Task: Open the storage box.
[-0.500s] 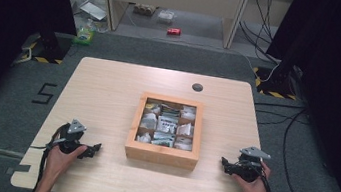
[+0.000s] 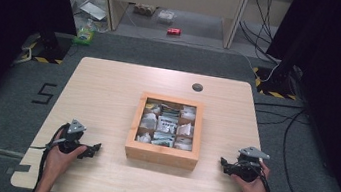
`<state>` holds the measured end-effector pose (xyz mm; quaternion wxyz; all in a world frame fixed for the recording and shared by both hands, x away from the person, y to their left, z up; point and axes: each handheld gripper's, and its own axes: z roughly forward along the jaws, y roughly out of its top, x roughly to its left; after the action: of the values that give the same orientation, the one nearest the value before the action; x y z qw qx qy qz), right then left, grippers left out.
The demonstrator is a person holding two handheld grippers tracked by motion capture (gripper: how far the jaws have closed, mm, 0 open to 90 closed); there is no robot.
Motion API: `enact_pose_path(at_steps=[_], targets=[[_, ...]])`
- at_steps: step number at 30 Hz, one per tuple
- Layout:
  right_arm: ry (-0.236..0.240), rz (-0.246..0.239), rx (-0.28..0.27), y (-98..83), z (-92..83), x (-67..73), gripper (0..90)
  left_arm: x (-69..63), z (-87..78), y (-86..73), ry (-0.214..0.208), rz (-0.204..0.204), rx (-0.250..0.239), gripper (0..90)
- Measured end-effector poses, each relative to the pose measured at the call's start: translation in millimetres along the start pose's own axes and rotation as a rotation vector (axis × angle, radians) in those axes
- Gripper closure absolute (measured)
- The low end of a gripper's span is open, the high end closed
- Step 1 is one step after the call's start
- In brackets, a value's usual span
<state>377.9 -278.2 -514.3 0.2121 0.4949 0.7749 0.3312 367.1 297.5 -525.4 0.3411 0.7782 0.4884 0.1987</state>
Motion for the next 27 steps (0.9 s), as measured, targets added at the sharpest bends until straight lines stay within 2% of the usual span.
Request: enact_pose_path(at_steps=[2, 7, 15, 16, 20, 21, 22, 27], targets=[[0.02, -0.019, 0.002, 0.4, -0.1, 1.7, 17.9, 0.0, 0.0, 0.0, 0.0, 0.0, 0.0, 0.0], [0.045, -0.018, -0.01, 2.7, -0.7, 6.4, 19.9, 0.0, 0.0, 0.0, 0.0, 0.0, 0.0, 0.0], [0.098, -0.039, -0.071, 15.7, -17.4, 26.7, 22.9, 0.0, 0.0, 0.0, 0.0, 0.0, 0.0, 0.0], [0.114, -0.039, -0.088, 15.8, -20.5, 34.1, 23.6, 0.0, 0.0, 0.0, 0.0, 0.0, 0.0, 0.0], [0.158, -0.049, -0.098, 9.2, -28.0, 48.6, 25.0, 0.0, 0.0, 0.0, 0.0, 0.0, 0.0, 0.0], [0.158, -0.049, -0.098, 9.2, -28.0, 48.6, 25.0, 0.0, 0.0, 0.0, 0.0, 0.0, 0.0, 0.0], [0.182, -0.05, -0.101, 6.2, -30.4, 54.2, 25.5, 0.0, 0.0, 0.0, 0.0, 0.0, 0.0, 0.0], [0.198, -0.069, -0.102, 6.4, -31.4, 62.3, 27.3, 0.0, 0.0, 0.0, 0.0, 0.0, 0.0, 0.0]])
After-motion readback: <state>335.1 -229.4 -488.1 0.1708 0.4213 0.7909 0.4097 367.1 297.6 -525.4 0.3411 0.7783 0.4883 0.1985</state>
